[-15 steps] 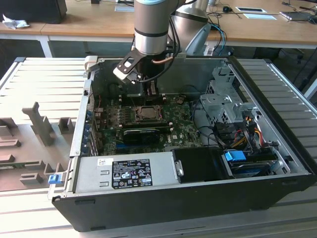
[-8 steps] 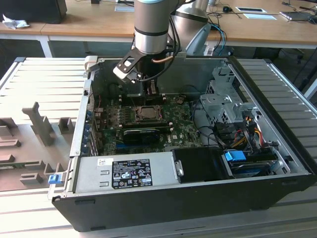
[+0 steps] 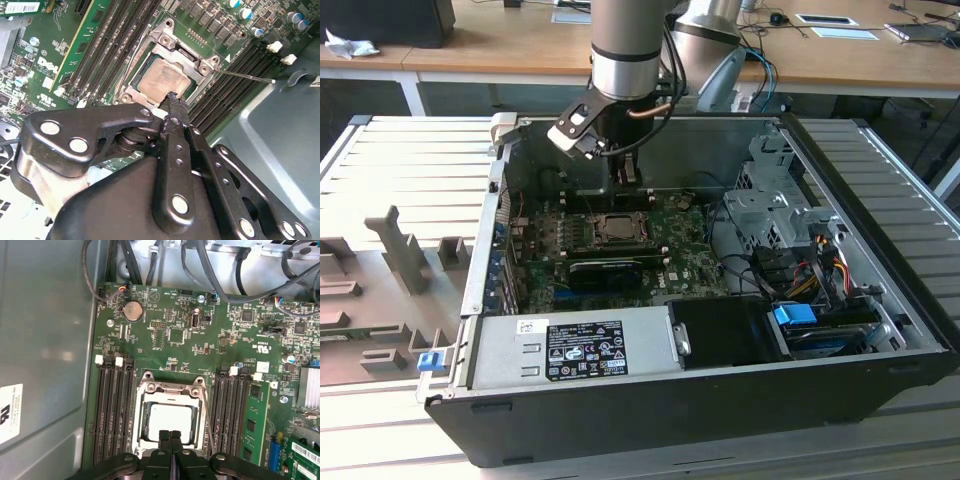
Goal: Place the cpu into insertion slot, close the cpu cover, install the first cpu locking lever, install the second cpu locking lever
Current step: 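Install the first cpu locking lever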
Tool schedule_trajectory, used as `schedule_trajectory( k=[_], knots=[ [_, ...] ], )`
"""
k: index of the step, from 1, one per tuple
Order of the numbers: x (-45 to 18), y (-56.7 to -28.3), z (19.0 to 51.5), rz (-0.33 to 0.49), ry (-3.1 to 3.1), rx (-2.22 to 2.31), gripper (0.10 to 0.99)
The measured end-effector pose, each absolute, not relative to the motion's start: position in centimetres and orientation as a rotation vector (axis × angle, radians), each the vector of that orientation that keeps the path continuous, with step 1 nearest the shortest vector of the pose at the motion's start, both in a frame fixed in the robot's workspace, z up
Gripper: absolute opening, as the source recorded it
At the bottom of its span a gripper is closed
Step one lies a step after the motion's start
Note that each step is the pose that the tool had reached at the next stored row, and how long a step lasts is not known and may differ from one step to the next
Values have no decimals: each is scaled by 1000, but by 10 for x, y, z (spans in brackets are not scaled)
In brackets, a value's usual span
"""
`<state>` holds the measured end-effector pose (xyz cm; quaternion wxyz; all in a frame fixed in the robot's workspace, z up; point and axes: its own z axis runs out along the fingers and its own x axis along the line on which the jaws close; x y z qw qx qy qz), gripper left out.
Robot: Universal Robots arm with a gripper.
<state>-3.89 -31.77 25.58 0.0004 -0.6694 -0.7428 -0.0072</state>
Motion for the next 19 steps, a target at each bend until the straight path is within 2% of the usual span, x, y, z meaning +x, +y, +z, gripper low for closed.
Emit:
schedule_trajectory(
  k=[10,15,19],
  knots=[
    [-39,-318,272,-22,-2332,-2103,106],
    [-39,-318,292,-23,-2332,-2104,106],
    [-39,-318,292,-23,-2409,-2015,106]
  ],
)
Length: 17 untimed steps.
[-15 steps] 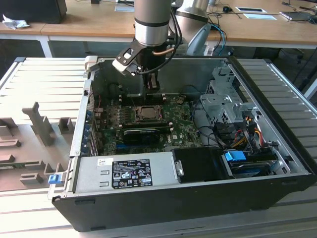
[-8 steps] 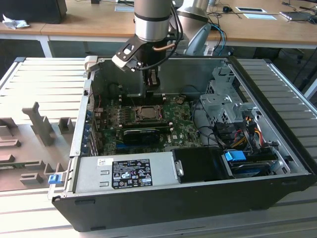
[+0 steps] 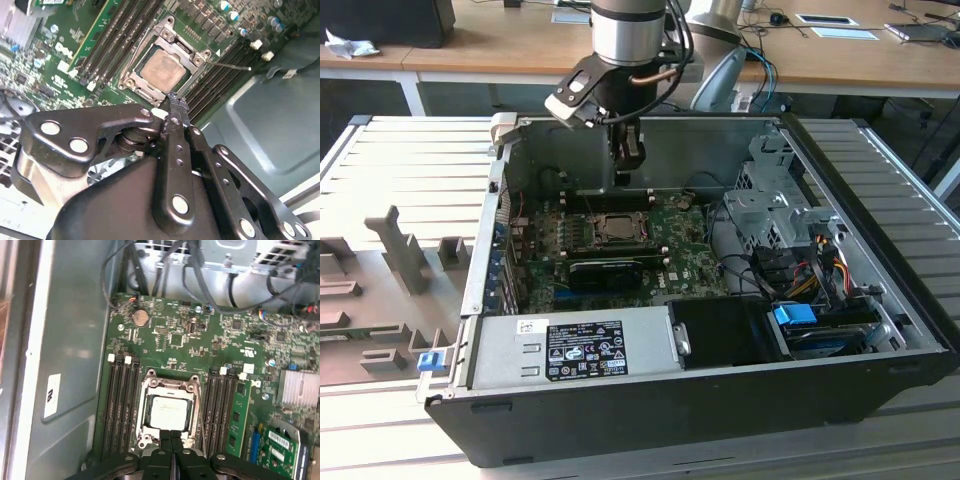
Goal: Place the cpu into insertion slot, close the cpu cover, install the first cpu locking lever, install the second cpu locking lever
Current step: 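Install the first cpu locking lever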
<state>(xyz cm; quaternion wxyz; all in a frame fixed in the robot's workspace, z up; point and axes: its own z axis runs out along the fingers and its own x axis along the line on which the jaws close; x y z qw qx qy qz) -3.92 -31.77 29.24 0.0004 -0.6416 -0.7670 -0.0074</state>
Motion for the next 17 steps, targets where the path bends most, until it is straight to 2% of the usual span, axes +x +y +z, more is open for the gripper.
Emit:
schedule_trajectory(
  k=[7,17],
  knots=[
    [-39,-318,291,-22,-2666,-1658,106],
    [-39,-318,291,-21,-2738,-1534,106]
  ],
)
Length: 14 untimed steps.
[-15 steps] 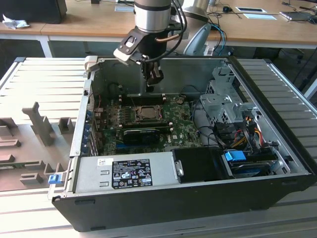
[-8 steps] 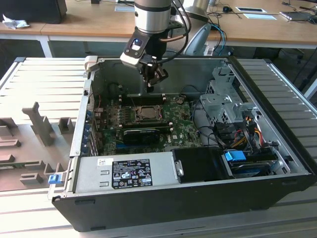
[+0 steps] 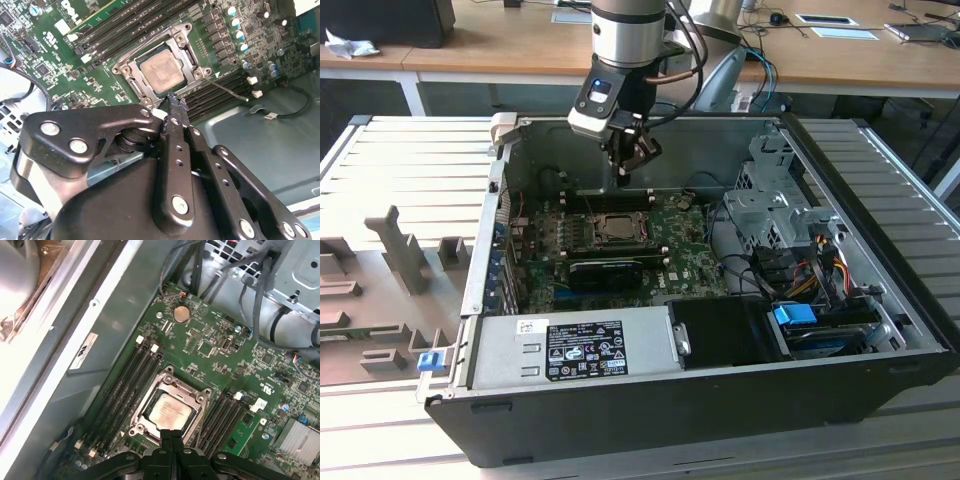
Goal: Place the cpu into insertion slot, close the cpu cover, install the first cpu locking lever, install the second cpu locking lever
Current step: 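Install the first cpu locking lever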
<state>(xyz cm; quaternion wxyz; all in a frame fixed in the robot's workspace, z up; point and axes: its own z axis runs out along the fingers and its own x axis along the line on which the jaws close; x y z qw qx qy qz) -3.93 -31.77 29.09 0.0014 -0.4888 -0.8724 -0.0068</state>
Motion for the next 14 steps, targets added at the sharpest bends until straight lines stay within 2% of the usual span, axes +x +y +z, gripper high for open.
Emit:
schedule_trajectory(
  k=[14],
  knots=[
    [-39,-318,291,-21,-2803,-1412,106]
  ],
)
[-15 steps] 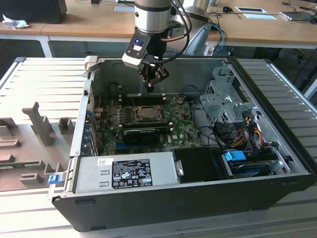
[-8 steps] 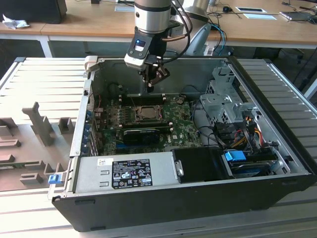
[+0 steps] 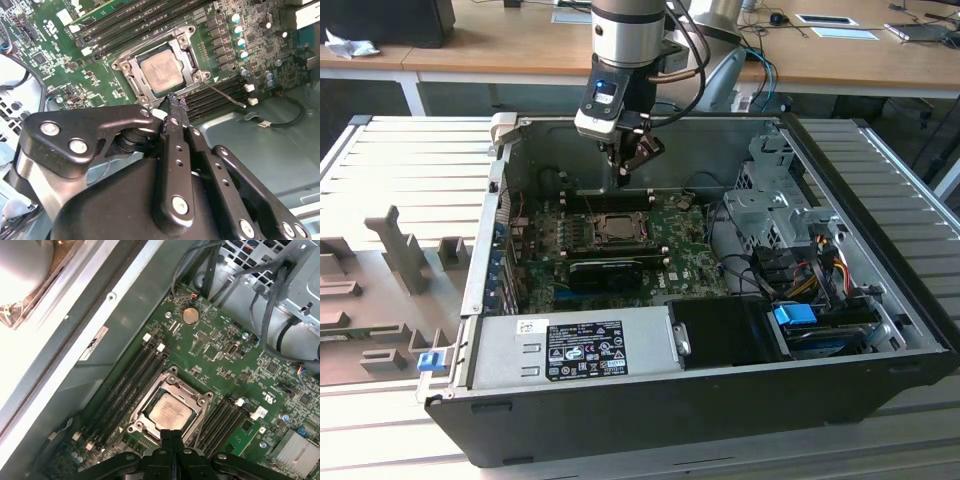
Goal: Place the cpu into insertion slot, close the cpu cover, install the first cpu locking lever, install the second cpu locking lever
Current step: 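Install the first cpu locking lever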
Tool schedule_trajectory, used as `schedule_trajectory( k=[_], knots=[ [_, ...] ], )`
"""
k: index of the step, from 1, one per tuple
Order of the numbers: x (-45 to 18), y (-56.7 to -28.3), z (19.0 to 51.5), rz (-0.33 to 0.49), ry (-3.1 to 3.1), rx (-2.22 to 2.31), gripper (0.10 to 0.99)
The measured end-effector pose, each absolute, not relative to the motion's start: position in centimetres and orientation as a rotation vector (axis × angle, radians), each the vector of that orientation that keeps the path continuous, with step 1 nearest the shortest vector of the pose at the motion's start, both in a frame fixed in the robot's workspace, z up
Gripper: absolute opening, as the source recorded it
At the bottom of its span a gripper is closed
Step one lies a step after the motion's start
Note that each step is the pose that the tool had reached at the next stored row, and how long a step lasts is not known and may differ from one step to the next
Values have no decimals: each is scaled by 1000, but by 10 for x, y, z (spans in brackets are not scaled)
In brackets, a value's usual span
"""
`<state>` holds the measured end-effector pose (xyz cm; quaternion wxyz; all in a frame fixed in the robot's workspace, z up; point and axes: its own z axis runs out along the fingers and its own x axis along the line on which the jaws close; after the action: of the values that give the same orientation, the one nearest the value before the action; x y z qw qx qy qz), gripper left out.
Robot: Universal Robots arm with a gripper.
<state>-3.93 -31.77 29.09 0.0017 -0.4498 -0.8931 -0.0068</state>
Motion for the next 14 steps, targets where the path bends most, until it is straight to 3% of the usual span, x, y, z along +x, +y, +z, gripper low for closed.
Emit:
schedule_trajectory(
  k=[14],
  knots=[
    [-39,-318,291,-21,-2897,-1204,106]
  ],
)
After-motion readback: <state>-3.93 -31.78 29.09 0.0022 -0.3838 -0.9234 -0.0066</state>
